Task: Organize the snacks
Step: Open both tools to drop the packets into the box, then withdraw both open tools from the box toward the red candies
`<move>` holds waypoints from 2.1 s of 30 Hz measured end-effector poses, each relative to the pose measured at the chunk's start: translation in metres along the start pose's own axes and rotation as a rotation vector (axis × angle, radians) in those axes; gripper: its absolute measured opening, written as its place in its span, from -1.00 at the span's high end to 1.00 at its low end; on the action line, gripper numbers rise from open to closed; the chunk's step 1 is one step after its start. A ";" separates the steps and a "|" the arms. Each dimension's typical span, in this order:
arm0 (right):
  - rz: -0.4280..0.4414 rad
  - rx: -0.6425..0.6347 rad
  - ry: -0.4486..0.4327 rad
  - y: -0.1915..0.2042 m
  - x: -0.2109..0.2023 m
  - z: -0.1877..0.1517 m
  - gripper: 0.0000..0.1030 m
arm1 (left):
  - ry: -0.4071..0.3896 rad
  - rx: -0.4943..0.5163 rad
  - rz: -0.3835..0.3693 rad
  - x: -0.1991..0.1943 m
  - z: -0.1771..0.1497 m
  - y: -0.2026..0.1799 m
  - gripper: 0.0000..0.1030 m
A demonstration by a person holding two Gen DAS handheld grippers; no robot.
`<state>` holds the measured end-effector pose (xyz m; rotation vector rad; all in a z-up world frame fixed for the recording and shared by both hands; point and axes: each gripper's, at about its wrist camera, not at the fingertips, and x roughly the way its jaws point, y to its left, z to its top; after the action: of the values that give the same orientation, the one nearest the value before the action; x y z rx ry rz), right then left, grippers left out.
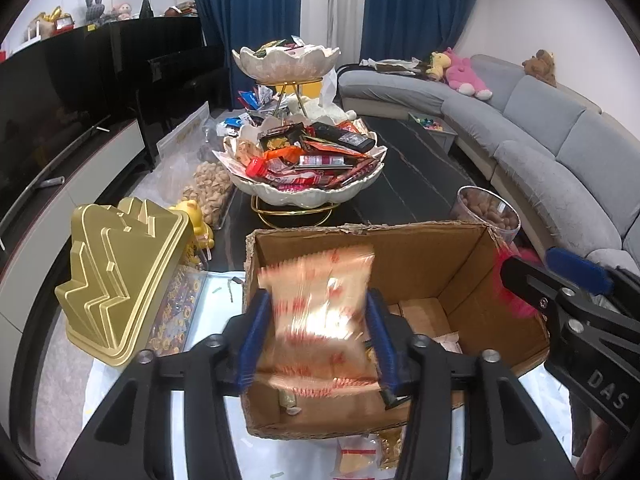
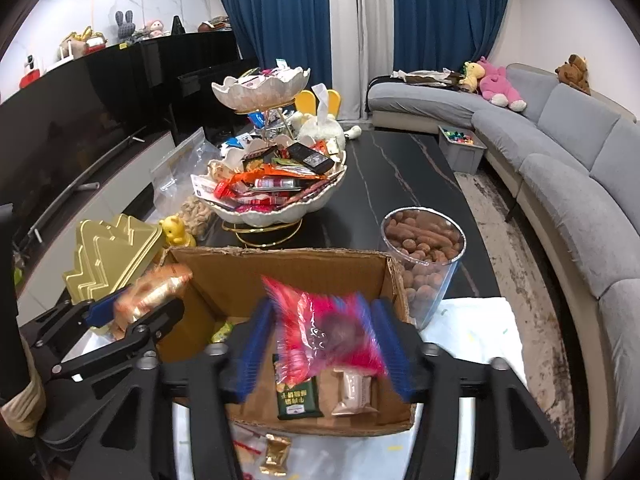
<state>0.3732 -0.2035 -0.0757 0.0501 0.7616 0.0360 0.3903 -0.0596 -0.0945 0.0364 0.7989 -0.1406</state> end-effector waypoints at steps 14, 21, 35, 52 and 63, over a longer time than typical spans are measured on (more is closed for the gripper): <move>-0.043 -0.001 -0.072 0.003 -0.041 0.009 -0.75 | -0.066 -0.008 0.042 -0.040 0.004 0.007 -0.88; -0.047 -0.007 -0.101 0.008 -0.065 0.006 -0.75 | -0.090 -0.006 0.045 -0.065 0.003 0.009 -0.88; -0.054 -0.010 -0.152 0.015 -0.113 -0.002 -0.75 | -0.148 0.007 0.054 -0.114 -0.004 0.010 -0.88; -0.065 -0.019 -0.161 0.020 -0.140 -0.035 -0.75 | -0.172 0.052 0.079 -0.142 -0.037 0.007 -0.88; -0.076 -0.030 -0.136 0.026 -0.141 -0.060 -0.75 | -0.164 0.076 0.097 -0.143 -0.063 0.009 -0.88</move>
<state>0.2295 -0.1824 -0.0205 -0.0053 0.6267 -0.0277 0.2475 -0.0293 -0.0362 0.1339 0.6265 -0.0811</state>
